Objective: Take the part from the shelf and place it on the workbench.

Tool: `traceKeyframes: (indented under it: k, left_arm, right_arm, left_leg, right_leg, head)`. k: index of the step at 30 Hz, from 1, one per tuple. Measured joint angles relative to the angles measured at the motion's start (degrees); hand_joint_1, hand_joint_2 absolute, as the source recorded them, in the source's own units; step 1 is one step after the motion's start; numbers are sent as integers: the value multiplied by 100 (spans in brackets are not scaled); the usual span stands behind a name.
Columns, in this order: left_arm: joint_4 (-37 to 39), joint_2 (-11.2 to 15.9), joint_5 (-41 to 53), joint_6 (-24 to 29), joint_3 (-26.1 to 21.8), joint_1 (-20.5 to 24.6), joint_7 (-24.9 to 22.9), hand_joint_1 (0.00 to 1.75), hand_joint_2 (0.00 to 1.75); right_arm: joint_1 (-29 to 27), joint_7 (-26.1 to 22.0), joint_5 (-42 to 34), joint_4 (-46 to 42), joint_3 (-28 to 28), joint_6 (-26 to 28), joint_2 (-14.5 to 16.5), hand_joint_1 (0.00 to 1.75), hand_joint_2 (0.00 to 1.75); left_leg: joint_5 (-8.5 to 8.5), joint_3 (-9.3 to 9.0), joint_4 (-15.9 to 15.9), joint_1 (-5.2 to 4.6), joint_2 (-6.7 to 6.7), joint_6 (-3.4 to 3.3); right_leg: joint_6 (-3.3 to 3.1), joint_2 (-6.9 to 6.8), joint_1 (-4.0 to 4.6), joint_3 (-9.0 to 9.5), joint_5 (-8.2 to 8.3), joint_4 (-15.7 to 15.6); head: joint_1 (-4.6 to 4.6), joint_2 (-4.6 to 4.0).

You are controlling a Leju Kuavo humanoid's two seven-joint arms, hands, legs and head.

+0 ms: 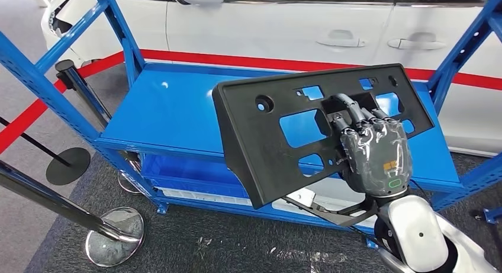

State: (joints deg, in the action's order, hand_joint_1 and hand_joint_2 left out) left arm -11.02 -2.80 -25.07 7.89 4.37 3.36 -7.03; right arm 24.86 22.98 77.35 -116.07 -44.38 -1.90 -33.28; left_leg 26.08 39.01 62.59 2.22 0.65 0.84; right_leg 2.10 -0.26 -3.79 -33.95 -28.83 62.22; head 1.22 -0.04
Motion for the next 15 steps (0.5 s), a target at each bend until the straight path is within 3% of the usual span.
traceKeyframes:
  k: [3,4,5,7,8,10,11,13,14,15]
  left_arm:
    - [1,-7,-11,-2,4,-4,1,0,0]
    - [1,-7,-11,-2,6,0,1,0,0]
    - [1,-7,-11,-2,10,3,1,0,0]
    - [1,-7,-11,-2,21,8,0,0,0]
    - [1,-6,-11,-2,27,17,-1,0,0]
    - [1,-5,-13,-1,37,43,0,0,0]
    - [1,-5,-17,-1,40,54,0,0,0]
    - [2,-6,-27,1,47,57,-1,0,0]
    - [2,-9,-32,2,50,57,-1,0,0]
    - [3,-12,-35,3,51,56,-2,0,0]
  right_arm:
    - [4,-20,46,-10,-45,-29,1,175,175]
    - [4,-20,56,-13,-59,-39,1,175,175]
    - [3,-21,62,-13,-76,-50,1,175,175]
    - [3,-22,66,-13,-106,-66,1,175,175]
    - [5,-22,66,-18,-116,-70,2,175,175]
    - [16,-22,66,-33,-129,-73,3,175,175]
    - [26,-22,62,-40,-137,-77,4,175,175]
    - [55,-25,26,-44,-152,-96,8,175,175]
    - [66,-27,-4,-42,-159,-107,9,175,175]
    - [80,-31,-35,-38,-164,-117,10,175,175]
  left_leg:
    - [741,250,880,-11,-13,0]
    - [871,286,1163,-20,-13,-9]
    - [879,248,1307,-29,-14,-29]
    - [637,-107,1035,-65,-21,-107]
    - [552,-399,665,-93,-30,-163]
    - [555,-896,-57,-155,-49,-224]
    - [591,-1009,-267,-182,-60,-232]
    - [504,-999,-389,-207,-64,-228]
    - [427,-987,-444,-201,-53,-245]
    - [339,-957,-496,-192,-37,-275]
  right_leg:
    - [-109,-1,45,-188,166,-15]
    - [-120,1,68,-260,221,-15]
    - [-125,4,88,-334,277,-14]
    - [-121,13,117,-465,386,-15]
    - [-113,15,121,-513,438,-16]
    - [-64,10,125,-552,542,-49]
    - [-26,4,118,-543,598,-87]
    - [61,1,116,-505,717,-196]
    - [91,4,120,-515,707,-214]
    - [102,10,135,-545,587,-156]
  head:
    - [34,0]
    - [42,0]
    - [45,0]
    - [45,0]
    - [46,0]
    - [41,0]
    - [50,0]
    - [76,0]
    - [86,0]
    - [75,0]
